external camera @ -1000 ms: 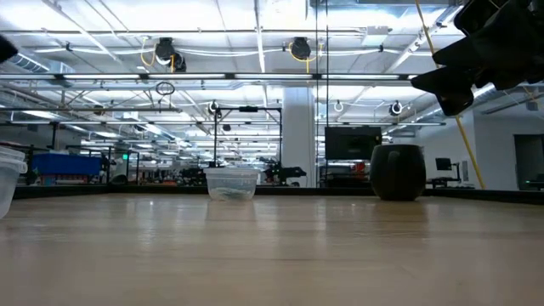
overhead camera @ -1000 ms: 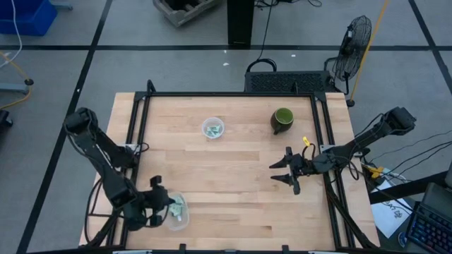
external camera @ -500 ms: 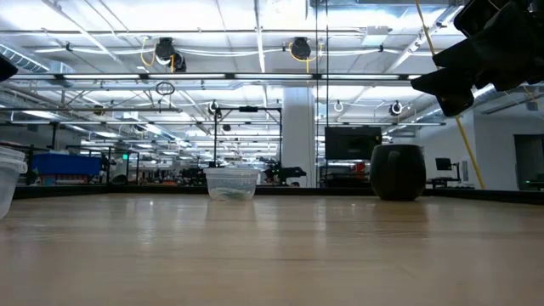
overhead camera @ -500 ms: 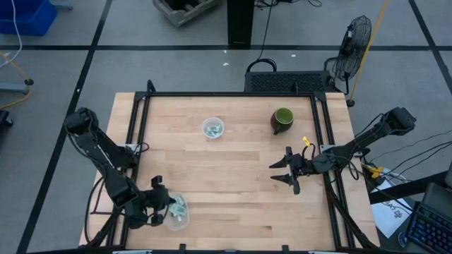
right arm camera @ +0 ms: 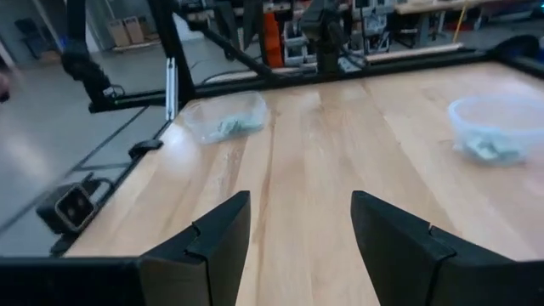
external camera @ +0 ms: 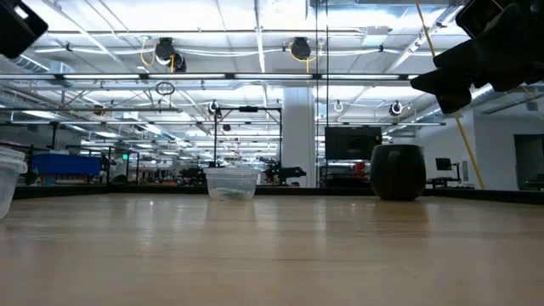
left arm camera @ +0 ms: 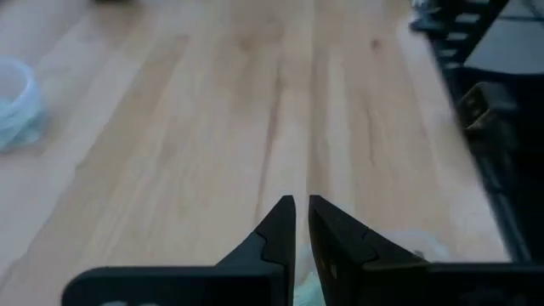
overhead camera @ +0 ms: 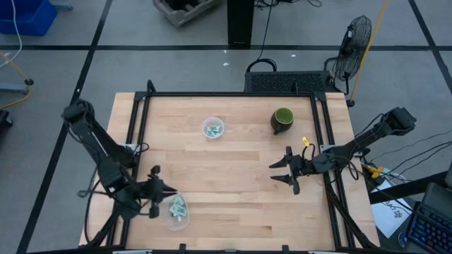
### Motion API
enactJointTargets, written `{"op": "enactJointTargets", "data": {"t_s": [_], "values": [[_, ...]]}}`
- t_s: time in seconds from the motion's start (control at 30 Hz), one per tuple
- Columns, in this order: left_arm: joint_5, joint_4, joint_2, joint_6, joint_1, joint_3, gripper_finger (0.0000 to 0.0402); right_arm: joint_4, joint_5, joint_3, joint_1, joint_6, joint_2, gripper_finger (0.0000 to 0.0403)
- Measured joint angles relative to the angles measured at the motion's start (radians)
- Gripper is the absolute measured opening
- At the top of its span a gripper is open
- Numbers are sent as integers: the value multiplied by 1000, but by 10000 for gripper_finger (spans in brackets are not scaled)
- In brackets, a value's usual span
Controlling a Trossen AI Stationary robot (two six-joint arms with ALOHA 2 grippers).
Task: Pick and place Stevia / Truvia into bins
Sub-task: Return to Home Position
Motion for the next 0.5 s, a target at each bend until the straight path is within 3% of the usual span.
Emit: {"op": "enactJointTargets", "data": {"t_s": [0.13, 0.3, 0.5], "values": [[-109, 7, -58, 122, -17, 0, 42, 51, 0, 0, -23, 25, -2, 196], [-80, 105, -130, 307, 18, -22, 42, 40, -42, 0, -37, 54, -11, 196], [199, 456, -330, 609, 94, -208, 42, 19, -196, -1, -77, 11, -55, 196]]}}
